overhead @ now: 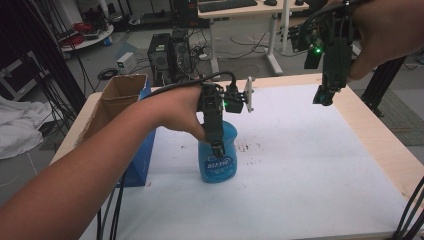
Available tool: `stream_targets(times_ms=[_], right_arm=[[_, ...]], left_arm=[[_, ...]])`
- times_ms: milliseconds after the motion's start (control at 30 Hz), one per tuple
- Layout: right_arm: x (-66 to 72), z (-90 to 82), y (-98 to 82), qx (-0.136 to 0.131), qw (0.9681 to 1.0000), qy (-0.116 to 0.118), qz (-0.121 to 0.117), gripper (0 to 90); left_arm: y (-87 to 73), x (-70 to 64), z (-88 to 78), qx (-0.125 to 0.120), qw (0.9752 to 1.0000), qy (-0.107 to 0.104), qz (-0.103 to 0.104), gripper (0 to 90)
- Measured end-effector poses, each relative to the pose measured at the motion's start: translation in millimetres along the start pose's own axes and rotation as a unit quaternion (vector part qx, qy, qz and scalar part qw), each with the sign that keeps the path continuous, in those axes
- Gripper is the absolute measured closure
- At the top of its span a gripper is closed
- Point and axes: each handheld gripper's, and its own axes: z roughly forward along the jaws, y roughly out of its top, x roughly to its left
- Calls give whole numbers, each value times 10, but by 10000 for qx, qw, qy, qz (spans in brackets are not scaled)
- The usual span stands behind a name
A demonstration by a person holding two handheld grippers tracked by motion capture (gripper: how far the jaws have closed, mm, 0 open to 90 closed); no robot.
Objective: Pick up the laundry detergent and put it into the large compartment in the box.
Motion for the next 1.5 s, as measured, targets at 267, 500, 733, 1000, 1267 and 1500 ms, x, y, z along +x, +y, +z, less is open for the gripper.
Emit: stream_targets(times_ms=[267,500,733,1000,1267,1500], right_arm=[[2,-1,-4,-2,10000,-11,7,29],[5,-6,-7,10,10000,-16,11,29],[3,-3,-11,9,10000,-19,-2,29],[6,0,-14,-5,10000,-20,16,29],[4,0,-18,-8,10000,-18,22,29],[6,-1,-22,3,10000,-21,42,29]], left_arm=[[7,-7,7,-11,10000,24,8,195],[16,-17,6,52,10000,73,31,223],[20,-22,8,73,9999,64,55,245],[27,-30,10,78,9999,76,67,274],[36,-37,16,122,9999,41,82,315],[29,-23,9,101,9999,33,63,347]])
